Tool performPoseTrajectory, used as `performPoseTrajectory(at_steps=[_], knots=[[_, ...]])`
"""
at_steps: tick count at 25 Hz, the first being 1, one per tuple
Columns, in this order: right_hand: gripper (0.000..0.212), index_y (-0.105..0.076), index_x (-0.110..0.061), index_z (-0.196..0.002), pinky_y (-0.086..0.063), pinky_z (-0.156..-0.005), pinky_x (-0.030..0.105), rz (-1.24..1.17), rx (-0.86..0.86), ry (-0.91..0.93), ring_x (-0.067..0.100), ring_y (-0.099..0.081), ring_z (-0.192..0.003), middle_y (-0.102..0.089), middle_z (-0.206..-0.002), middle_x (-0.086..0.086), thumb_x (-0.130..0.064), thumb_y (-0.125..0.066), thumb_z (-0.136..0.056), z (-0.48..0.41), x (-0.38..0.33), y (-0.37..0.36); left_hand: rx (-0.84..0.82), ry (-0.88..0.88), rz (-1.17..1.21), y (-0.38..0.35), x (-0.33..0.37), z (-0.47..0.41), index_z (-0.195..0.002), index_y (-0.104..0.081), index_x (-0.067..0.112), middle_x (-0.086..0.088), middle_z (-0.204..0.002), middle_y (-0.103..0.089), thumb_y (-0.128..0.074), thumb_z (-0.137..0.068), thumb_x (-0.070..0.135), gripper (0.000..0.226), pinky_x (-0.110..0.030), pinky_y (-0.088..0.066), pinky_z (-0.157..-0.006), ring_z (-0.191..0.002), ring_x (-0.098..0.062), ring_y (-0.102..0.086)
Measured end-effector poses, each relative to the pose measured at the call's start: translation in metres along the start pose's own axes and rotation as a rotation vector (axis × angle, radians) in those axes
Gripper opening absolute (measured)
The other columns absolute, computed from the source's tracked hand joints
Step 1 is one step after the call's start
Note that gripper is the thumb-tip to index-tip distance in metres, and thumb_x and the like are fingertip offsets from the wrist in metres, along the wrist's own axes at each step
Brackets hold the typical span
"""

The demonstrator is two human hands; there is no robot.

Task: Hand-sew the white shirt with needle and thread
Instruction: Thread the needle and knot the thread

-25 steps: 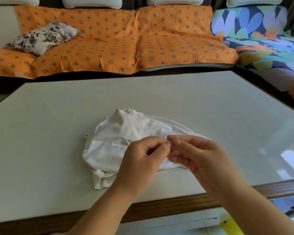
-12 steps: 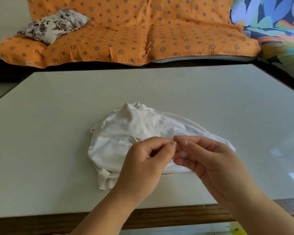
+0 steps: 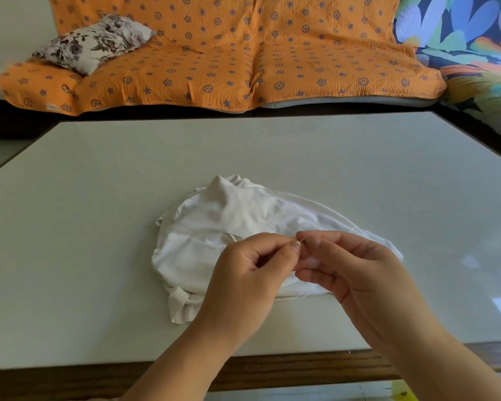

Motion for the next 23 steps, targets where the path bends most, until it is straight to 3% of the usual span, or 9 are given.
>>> performPoseTrajectory(at_steps=[23], knots=[[0.022,-0.079,-0.012,-0.081,-0.057,-0.065,0.023,0.048,0.006,0.042,0.025,-0.073,-0.076,-0.074,-0.079,0.018,-0.023,-0.068,-0.066,0.0032,0.0007,-0.0009,0.012,-0.02,-0.03,0.0011,-0.0044,0.0002,-0.083,-0.073,0.019,0.021,-0.039,-0.046,-0.055,-0.096,0.009,0.024,-0.004,-0.033,-0.048,-0.041,0.005,-0.045]])
Point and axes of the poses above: each hand's wrist, its own z-axis away from the middle knuckle, its own y-axis out of the back of the hand, x = y × z, the point moved 1 cm from there along -z, towards the middle knuckle
